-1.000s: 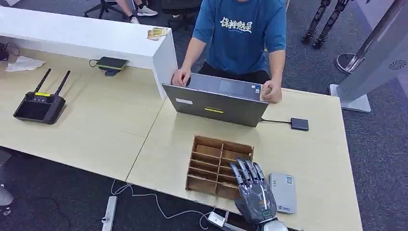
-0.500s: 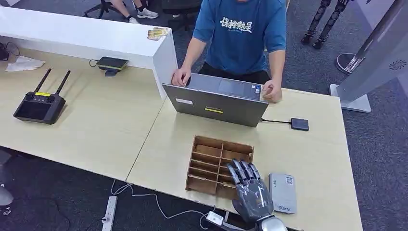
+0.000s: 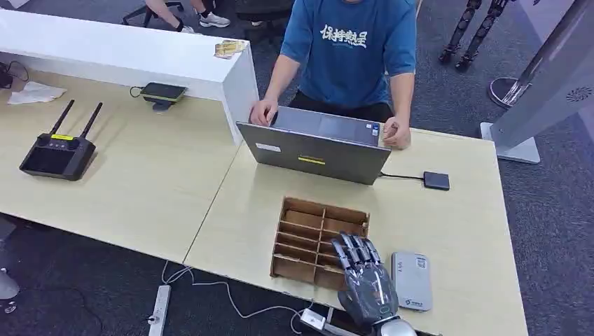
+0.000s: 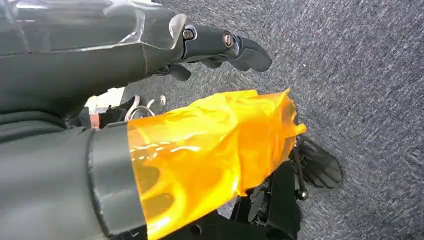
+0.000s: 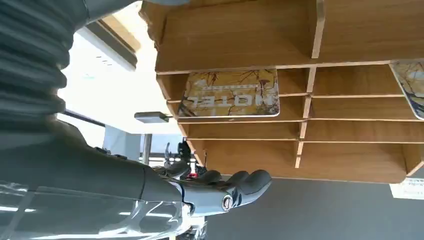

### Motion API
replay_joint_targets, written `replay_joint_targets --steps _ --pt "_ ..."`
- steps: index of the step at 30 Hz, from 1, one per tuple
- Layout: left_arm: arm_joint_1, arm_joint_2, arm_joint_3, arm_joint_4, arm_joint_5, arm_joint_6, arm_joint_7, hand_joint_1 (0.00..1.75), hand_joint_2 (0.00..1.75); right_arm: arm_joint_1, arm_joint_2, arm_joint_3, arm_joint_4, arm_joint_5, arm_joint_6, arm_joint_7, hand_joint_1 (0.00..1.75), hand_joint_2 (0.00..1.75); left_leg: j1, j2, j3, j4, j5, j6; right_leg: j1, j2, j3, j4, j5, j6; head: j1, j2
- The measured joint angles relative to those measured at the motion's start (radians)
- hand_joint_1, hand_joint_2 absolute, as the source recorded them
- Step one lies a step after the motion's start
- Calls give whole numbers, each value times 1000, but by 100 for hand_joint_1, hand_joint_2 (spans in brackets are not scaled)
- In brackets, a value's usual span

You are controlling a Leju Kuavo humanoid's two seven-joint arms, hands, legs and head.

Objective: Pass the card to the sensor for recognition and then transmit it.

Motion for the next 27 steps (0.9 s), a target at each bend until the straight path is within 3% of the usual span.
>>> replay_joint_targets --steps 27 --pt "2 -2 28 0 4 0 -3 0 0 34 0 -5 -23 -24 27 -1 0 175 0 0 0 0 0 0 0 0 0 0 0 0 0 0"
